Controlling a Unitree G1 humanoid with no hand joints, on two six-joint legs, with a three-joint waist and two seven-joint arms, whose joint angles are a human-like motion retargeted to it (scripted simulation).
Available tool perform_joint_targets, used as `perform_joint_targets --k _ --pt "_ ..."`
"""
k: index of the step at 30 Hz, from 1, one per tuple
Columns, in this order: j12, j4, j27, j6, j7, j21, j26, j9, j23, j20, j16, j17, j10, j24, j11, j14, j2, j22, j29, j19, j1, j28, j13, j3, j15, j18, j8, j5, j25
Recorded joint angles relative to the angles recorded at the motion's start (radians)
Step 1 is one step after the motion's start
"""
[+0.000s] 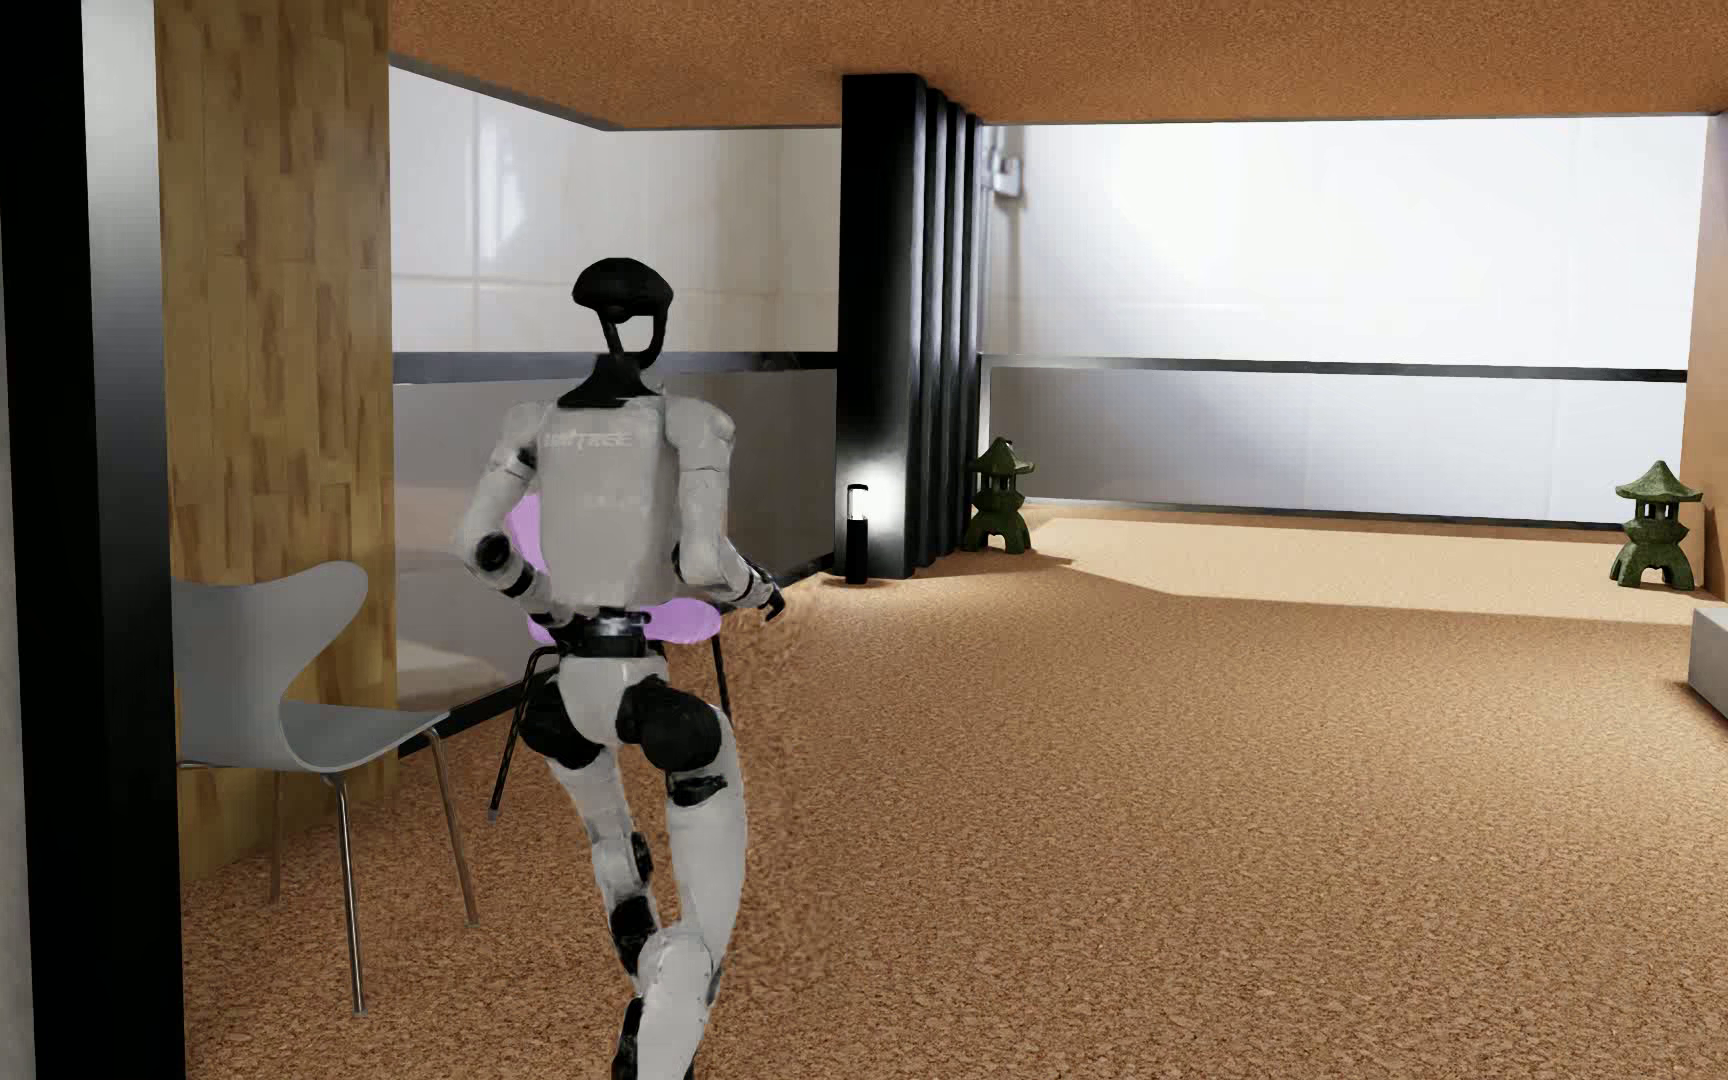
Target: Walk to the chair
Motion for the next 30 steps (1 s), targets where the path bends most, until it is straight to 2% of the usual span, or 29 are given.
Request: perform_joint_targets --k 1,2,3,4,5,6,7,8,9,10,11,12,13,15,16,17,18,19,21,22,23,24,25,26,27,28,29,30 --pt "0.048 -0.038 0.008 0.003 0.053 -0.001 -0.001 -0.004 0.021 0.065 -0.035 -0.010 -0.048 -0.022 0.056 0.038 0.032 -0.028 -0.012 0.001 0.054 0.004 -0.007 0.013 0.026 0.190 -0.006 -0.024 -0.052" --pt "0.096 -0.069 0.011 0.000 0.033 -0.015 -0.005 -0.003 0.037 0.122 -0.079 -0.016 -0.026 -0.051 0.216 0.000 0.018 -0.050 -0.021 0.014 0.094 0.012 0.004 0.023 0.117 0.208 0.040 -0.093 -0.111" --pt "0.120 -0.105 0.029 -0.009 0.008 -0.033 -0.006 0.006 0.054 0.161 -0.120 -0.008 0.016 -0.060 0.432 -0.053 -0.044 -0.053 -0.033 -0.078 0.128 0.015 0.015 0.026 0.237 0.209 0.132 -0.168 -0.169" --pt "0.124 -0.140 0.048 -0.024 -0.016 -0.064 -0.005 0.016 0.074 0.183 -0.143 0.022 0.059 -0.040 0.634 -0.101 -0.125 -0.043 -0.046 -0.194 0.153 0.013 0.039 0.023 0.322 0.209 0.179 -0.240 -0.220" --pt "0.107 -0.179 0.058 -0.038 -0.049 -0.099 -0.012 0.025 0.093 0.194 -0.157 0.068 0.082 0.016 0.778 -0.133 -0.209 -0.019 -0.056 -0.160 0.174 0.003 0.076 0.012 0.330 0.209 0.229 -0.267 -0.255" --pt "0.079 -0.220 0.058 -0.048 -0.097 -0.135 -0.026 0.031 0.110 0.185 -0.162 0.113 0.073 0.080 0.868 -0.145 -0.311 0.000 -0.059 -0.127 0.202 -0.013 0.107 -0.005 0.289 0.208 0.307 -0.225 -0.263" --pt "0.051 -0.260 0.052 -0.051 -0.158 -0.169 -0.054 0.033 0.115 0.167 -0.165 0.141 0.040 0.120 0.899 -0.144 -0.397 0.015 -0.058 -0.067 0.239 -0.026 0.146 -0.018 0.270 0.198 0.358 -0.184 -0.246" --pt "0.013 -0.298 0.052 -0.052 -0.226 -0.203 -0.073 0.033 0.122 0.132 -0.176 0.157 0.003 0.121 0.874 -0.141 -0.454 0.029 -0.047 -0.018 0.277 -0.040 0.176 -0.028 0.221 0.183 0.361 -0.185 -0.214" --pt "-0.020 -0.328 0.056 -0.054 -0.296 -0.233 -0.088 0.031 0.131 0.093 -0.191 0.162 -0.029 0.093 0.808 -0.143 -0.496 0.042 -0.031 -0.017 0.316 -0.050 0.204 -0.039 0.174 0.166 0.345 -0.204 -0.184" --pt "-0.048 -0.350 0.062 -0.057 -0.362 -0.260 -0.099 0.030 0.143 0.053 -0.204 0.155 -0.047 0.052 0.709 -0.155 -0.531 0.053 -0.017 -0.039 0.350 -0.063 0.223 -0.049 0.136 0.149 0.330 -0.223 -0.169" --pt "-0.084 -0.369 0.084 -0.061 -0.428 -0.280 -0.107 0.029 0.137 0.009 -0.222 0.147 -0.054 0.015 0.585 -0.175 -0.560 0.084 -0.007 -0.050 0.377 -0.066 0.239 -0.059 0.108 0.131 0.336 -0.231 -0.177" --pt "-0.114 -0.387 0.101 -0.065 -0.497 -0.303 -0.108 0.027 0.138 -0.027 -0.234 0.137 -0.053 -0.013 0.454 -0.196 -0.588 0.107 -0.008 -0.048 0.399 -0.071 0.249 -0.069 0.112 0.112 0.397 -0.216 -0.189" --pt "-0.138 -0.401 0.115 -0.069 -0.566 -0.327 -0.102 0.026 0.148 -0.056 -0.243 0.134 -0.054 -0.030 0.319 -0.214 -0.606 0.125 -0.013 -0.036 0.421 -0.067 0.256 -0.076 0.166 0.092 0.499 -0.188 -0.194" --pt "-0.154 -0.413 0.139 -0.081 -0.691 -0.371 -0.067 0.021 0.197 -0.092 -0.251 0.142 -0.057 -0.050 0.043 -0.245 -0.576 0.164 -0.028 -0.010 0.460 -0.039 0.252 -0.080 0.310 0.052 0.757 -0.115 -0.183" --pt "-0.151 -0.407 0.147 -0.086 -0.745 -0.385 -0.043 0.019 0.229 -0.101 -0.249 0.147 -0.051 -0.060 -0.045 -0.258 -0.547 0.193 -0.035 0.000 0.473 -0.025 0.248 -0.073 0.358 0.034 0.817 -0.085 -0.174" --pt "-0.144 -0.391 0.153 -0.090 -0.789 -0.390 -0.015 0.018 0.261 -0.102 -0.241 0.151 -0.038 -0.073 -0.038 -0.273 -0.533 0.227 -0.038 0.000 0.481 -0.015 0.240 -0.061 0.340 0.014 0.785 -0.078 -0.165" --pt "-0.134 -0.377 0.159 -0.095 -0.821 -0.387 0.016 0.017 0.278 -0.099 -0.241 0.147 -0.007 -0.089 0.007 -0.295 -0.520 0.276 -0.036 0.002 0.478 0.002 0.243 -0.050 0.232 -0.008 0.711 -0.093 -0.158" --pt "-0.113 -0.356 0.169 -0.100 -0.850 -0.376 0.043 0.017 0.313 -0.076 -0.224 0.139 0.019 -0.112 0.035 -0.297 -0.503 0.309 -0.034 -0.013 0.475 0.008 0.218 -0.044 0.165 -0.025 0.646 -0.095 -0.147" --pt "-0.084 -0.310 0.213 -0.096 -0.906 -0.341 0.105 0.020 0.401 -0.004 -0.204 0.131 0.101 -0.179 0.022 -0.256 -0.443 0.397 -0.034 -0.051 0.435 0.041 0.159 -0.037 0.103 -0.061 0.537 -0.064 -0.108" --pt "-0.081 -0.291 0.246 -0.087 -0.918 -0.322 0.141 0.022 0.453 0.040 -0.203 0.123 0.181 -0.225 0.010 -0.200 -0.412 0.455 -0.028 -0.069 0.388 0.069 0.126 -0.035 0.086 -0.085 0.479 -0.045 -0.081" --pt "-0.081 -0.276 0.269 -0.076 -0.920 -0.305 0.180 0.025 0.515 0.071 -0.206 0.107 0.273 -0.272 0.002 -0.121 -0.383 0.512 -0.015 -0.085 0.328 0.101 0.088 -0.036 0.070 -0.130 0.422 -0.026 -0.064" --pt "-0.085 -0.258 0.286 -0.066 -0.895 -0.281 0.207 0.028 0.569 0.080 -0.203 0.084 0.378 -0.308 -0.008 -0.043 -0.355 0.566 -0.002 -0.101 0.255 0.115 0.052 -0.038 0.054 -0.175 0.366 -0.010 -0.062" --pt "-0.087 -0.204 0.301 -0.054 -0.814 -0.260 0.215 0.032 0.615 0.063 -0.192 0.062 0.487 -0.328 -0.020 0.002 -0.326 0.610 0.009 -0.116 0.170 0.108 0.023 -0.041 0.041 -0.210 0.311 0.006 -0.066" --pt "-0.085 -0.129 0.316 -0.042 -0.708 -0.250 0.207 0.035 0.656 0.028 -0.176 0.048 0.560 -0.337 -0.024 -0.010 -0.304 0.642 0.017 -0.130 0.101 0.087 -0.002 -0.039 0.026 -0.158 0.262 0.022 -0.067" --pt "-0.076 -0.053 0.335 -0.031 -0.588 -0.254 0.190 0.036 0.696 -0.007 -0.164 0.042 0.584 -0.342 -0.022 -0.054 -0.290 0.663 0.020 -0.142 0.061 0.062 -0.022 -0.032 0.010 -0.078 0.226 0.037 -0.062" --pt "-0.063 -0.005 0.359 -0.021 -0.466 -0.269 0.174 0.033 0.734 -0.031 -0.160 0.043 0.559 -0.349 -0.021 -0.093 -0.278 0.675 0.014 -0.154 0.053 0.037 -0.041 -0.022 -0.004 -0.021 0.199 0.049 -0.055" --pt "-0.044 0.001 0.380 -0.016 -0.357 -0.296 0.159 0.029 0.763 -0.048 -0.157 0.048 0.491 -0.356 -0.023 -0.118 -0.265 0.678 0.005 -0.162 0.064 0.010 -0.051 -0.012 -0.016 0.005 0.175 0.057 -0.050" --pt "-0.029 -0.028 0.398 -0.013 -0.271 -0.320 0.152 0.024 0.784 -0.063 -0.156 0.058 0.386 -0.355 -0.025 -0.153 -0.251 0.676 -0.007 -0.166 0.088 -0.016 -0.055 -0.005 -0.028 -0.006 0.148 0.061 -0.048"
